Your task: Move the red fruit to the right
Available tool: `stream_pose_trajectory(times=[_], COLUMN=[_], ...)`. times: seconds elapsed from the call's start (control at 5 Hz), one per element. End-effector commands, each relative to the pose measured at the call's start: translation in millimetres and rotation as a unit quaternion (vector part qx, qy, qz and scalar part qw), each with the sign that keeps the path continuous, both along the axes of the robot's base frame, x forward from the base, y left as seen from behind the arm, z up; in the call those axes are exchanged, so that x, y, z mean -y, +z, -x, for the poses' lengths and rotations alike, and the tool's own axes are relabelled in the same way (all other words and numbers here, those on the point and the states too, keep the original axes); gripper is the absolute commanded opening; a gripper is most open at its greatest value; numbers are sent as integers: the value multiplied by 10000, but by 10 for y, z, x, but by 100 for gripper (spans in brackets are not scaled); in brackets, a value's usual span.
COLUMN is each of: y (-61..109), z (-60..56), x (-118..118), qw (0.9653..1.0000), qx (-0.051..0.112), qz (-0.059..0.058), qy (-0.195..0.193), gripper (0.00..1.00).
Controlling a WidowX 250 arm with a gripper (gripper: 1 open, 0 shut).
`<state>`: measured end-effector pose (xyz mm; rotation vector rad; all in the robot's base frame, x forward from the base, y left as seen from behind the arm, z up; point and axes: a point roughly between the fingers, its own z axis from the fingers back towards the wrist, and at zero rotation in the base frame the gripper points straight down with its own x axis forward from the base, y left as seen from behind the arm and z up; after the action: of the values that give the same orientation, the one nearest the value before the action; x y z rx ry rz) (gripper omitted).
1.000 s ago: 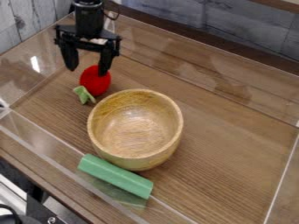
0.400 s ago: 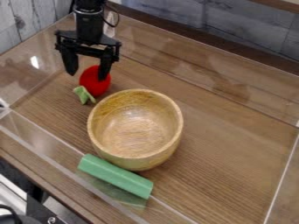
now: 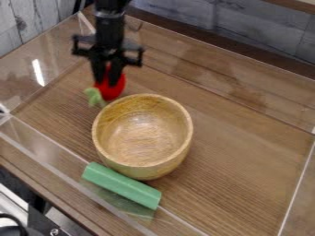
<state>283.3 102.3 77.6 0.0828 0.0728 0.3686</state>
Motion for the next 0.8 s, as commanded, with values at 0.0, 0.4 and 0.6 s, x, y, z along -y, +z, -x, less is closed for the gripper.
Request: stream_pose_trajectory(times=[0.0,0.4,0.6], y=[575,780,698], z=[-103,-83,-40], x=[225,1082,1581], qw=[9980,9908,9859], qx=[559,653,597], qz=[88,380,482], qy=[-281,-1125,-1489], gripper=[0,0,0])
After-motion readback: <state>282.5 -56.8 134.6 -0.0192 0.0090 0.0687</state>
